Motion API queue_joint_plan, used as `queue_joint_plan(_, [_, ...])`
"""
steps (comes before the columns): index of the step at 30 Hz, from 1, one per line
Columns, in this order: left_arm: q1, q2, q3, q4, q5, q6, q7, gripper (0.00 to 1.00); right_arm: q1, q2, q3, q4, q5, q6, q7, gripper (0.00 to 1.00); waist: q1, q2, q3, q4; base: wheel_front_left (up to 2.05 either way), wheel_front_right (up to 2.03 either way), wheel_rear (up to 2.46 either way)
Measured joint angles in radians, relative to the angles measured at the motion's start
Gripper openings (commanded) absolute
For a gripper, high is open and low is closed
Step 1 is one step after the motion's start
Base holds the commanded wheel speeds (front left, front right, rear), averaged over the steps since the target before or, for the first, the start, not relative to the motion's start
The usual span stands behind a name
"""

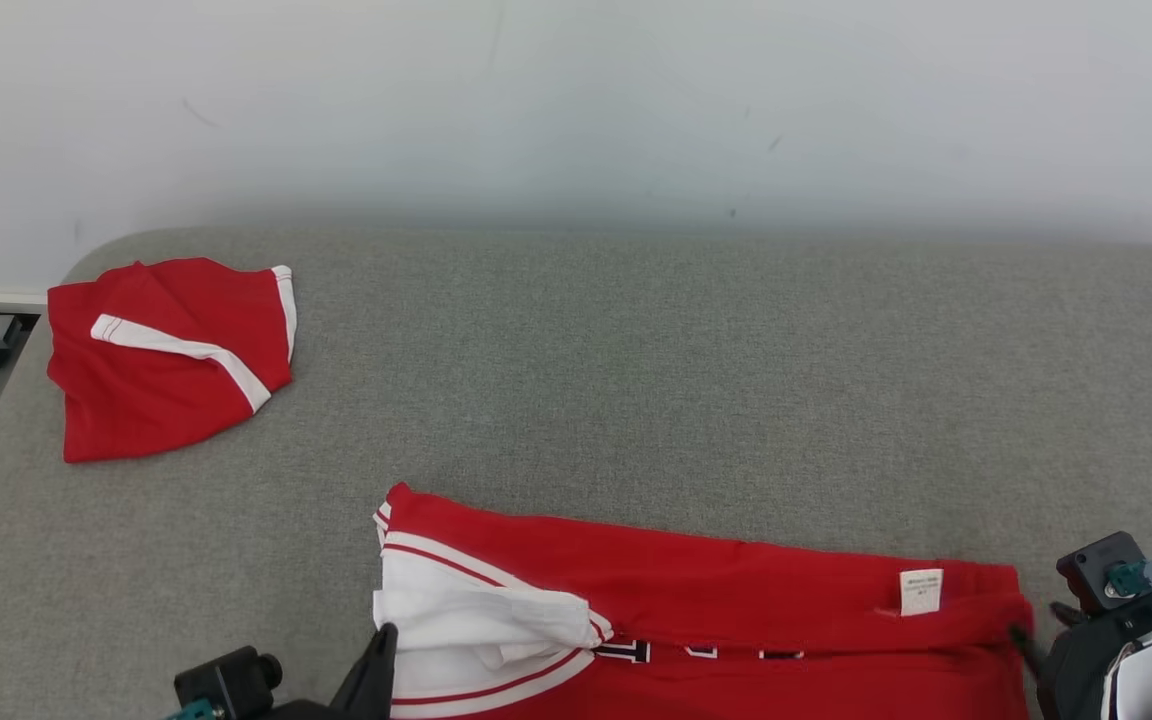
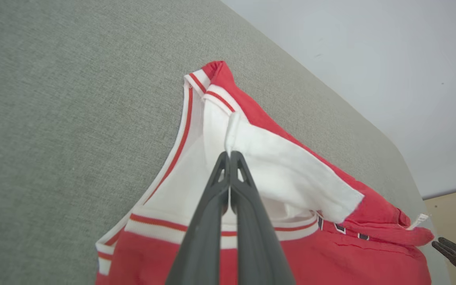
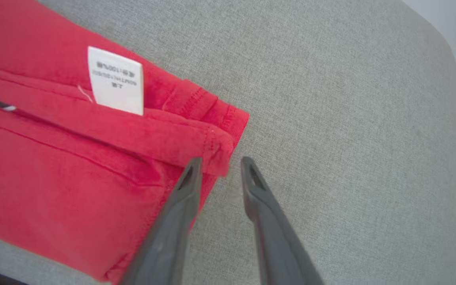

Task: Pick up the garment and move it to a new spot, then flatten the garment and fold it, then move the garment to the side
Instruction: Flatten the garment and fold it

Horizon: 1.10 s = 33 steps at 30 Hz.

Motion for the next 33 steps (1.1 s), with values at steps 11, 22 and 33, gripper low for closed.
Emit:
queue_joint_plan(11, [0.037, 0.031, 0.044, 0.014, 0.049, 0.012, 0.015, 1.00, 0.076, 0.008, -0.025, -0.019, 0.037, -0.008, 0.045, 1.00, 0.0000, -0.0001, -0.022, 0.009, 0.00, 0.00, 0.00])
queue_joint_plan(22, [0.072, 0.062, 0.138, -0.060, 0.107, 0.018, -0.114, 1.00, 0.106, 0.135, -0.159, -0.136, 0.139, -0.111, -0.075, 1.00, -0.0001, -0.0001, -0.069, 0.014, 0.00, 0.00, 0.00])
queue_joint_plan(33, [0.104, 0.137, 0.126, -0.122, 0.253, 0.018, -0.260, 1.00, 0.102, 0.288, -0.169, -0.185, 0.183, -0.144, -0.279, 1.00, 0.0000, -0.0001, -0.102, -0.006, 0.00, 0.00, 0.00])
